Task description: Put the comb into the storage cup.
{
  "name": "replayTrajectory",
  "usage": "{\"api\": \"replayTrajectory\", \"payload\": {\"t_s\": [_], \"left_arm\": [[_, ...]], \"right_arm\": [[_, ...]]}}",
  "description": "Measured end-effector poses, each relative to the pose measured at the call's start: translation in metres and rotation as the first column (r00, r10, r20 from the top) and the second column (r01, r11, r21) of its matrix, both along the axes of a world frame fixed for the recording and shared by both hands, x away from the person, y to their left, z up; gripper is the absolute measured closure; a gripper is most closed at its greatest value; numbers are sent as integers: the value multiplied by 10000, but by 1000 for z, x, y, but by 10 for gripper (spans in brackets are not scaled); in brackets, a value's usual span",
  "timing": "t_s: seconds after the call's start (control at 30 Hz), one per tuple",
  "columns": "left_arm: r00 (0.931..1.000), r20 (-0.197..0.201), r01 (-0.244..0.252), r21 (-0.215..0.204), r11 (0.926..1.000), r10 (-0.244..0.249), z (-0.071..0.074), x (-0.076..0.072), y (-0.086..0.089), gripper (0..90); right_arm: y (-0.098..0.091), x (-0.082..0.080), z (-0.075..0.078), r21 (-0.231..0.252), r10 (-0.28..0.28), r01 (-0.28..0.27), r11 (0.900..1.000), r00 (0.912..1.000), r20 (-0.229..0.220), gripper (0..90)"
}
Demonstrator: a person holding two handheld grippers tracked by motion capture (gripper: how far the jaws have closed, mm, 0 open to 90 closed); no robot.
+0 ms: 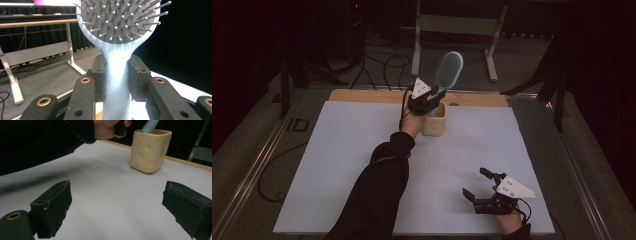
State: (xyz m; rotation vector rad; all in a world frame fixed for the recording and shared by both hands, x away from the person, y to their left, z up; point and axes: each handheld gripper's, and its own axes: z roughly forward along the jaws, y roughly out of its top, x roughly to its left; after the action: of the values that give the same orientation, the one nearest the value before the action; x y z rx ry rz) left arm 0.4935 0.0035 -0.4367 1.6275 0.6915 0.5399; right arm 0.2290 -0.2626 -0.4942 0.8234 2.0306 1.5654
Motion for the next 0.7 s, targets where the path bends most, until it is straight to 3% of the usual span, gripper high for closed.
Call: {"api": "replayTrajectory", "payload": {"t_s": [0.13, 0.47, 0.7], "left_arm": [[9994, -329, -46, -109, 9999, 42, -7, 1, 1, 698], [9976, -563, -402, 56, 9992, 405, -14, -4, 2, 694], [9956, -802, -487, -108, 9988, 477, -15, -9, 6, 686]], "right_arm": [[0, 0, 0, -12, 20, -20, 10000, 10000, 10, 84], [0, 0, -1, -33, 57, -57, 10000, 10000, -66, 84], [2, 0, -1, -91, 74, -74, 9999, 10000, -48, 84]]}}
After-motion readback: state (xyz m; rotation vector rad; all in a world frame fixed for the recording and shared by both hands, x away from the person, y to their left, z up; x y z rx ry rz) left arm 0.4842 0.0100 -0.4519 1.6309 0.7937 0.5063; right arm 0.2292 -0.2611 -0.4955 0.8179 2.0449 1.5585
